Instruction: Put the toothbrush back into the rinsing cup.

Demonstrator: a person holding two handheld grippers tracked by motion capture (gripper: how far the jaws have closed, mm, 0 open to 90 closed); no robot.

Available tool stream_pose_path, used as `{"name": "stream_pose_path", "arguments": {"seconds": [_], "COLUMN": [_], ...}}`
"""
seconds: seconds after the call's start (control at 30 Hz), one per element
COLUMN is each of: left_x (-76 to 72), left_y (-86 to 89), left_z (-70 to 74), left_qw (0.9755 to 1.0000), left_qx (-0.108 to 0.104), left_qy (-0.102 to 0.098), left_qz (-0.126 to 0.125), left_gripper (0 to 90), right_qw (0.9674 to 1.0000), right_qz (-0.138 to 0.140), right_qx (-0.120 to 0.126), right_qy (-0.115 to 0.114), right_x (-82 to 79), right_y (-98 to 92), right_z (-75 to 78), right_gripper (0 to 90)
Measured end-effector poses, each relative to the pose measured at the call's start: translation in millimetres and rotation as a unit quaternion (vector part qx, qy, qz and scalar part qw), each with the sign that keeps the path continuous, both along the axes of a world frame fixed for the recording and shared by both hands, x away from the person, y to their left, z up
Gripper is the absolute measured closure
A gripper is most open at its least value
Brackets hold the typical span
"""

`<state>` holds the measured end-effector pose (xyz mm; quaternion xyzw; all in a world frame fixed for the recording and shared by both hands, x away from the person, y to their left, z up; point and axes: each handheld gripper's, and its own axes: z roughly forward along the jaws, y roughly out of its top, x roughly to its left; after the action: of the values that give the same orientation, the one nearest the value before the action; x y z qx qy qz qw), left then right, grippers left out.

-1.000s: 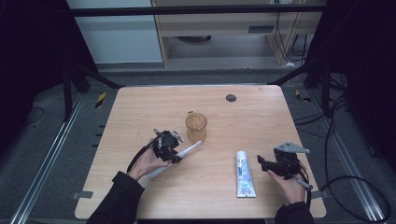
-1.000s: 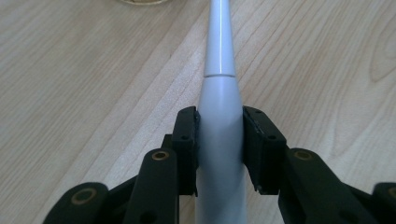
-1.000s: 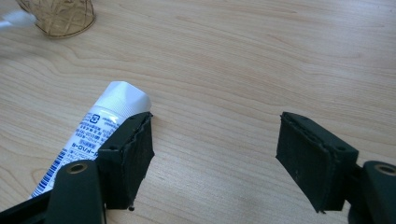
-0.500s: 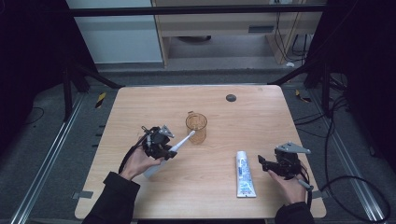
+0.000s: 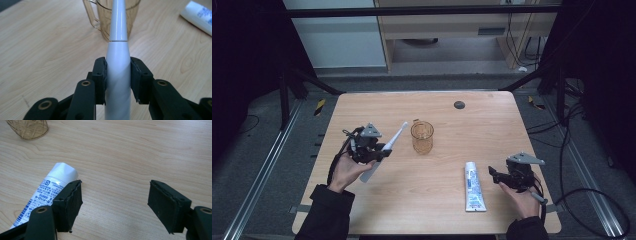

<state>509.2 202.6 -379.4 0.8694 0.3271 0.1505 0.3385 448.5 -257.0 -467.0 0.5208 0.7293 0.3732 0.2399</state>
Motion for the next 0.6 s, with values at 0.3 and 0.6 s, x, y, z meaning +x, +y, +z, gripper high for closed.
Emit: {"name": "stream_pose_path", "arguments": {"seconds": [0.3, 0.6], "left_x": [-2.7, -6.1], "left_y": [12.5, 10.3], "left_z": [11.9, 21.0], "left_qw": [0.9932, 0.9785], "left_qx": [-0.054, -0.096], "left_qy": [-0.063, -0.127], "left_qz": [0.082, 0.131], "left_gripper": [66.9, 66.9], "right_qw": [0.9999, 0.9998], "right_qz": [-0.007, -0.012], "right_qx": [-0.003, -0.002], "right_qy": [-0.011, -0.013], "right_x": [0.2, 0.5], "right_y": [-1.3, -2.1], "right_z": [-1.0, -1.4], "right_gripper": [26.3, 25.3]}}
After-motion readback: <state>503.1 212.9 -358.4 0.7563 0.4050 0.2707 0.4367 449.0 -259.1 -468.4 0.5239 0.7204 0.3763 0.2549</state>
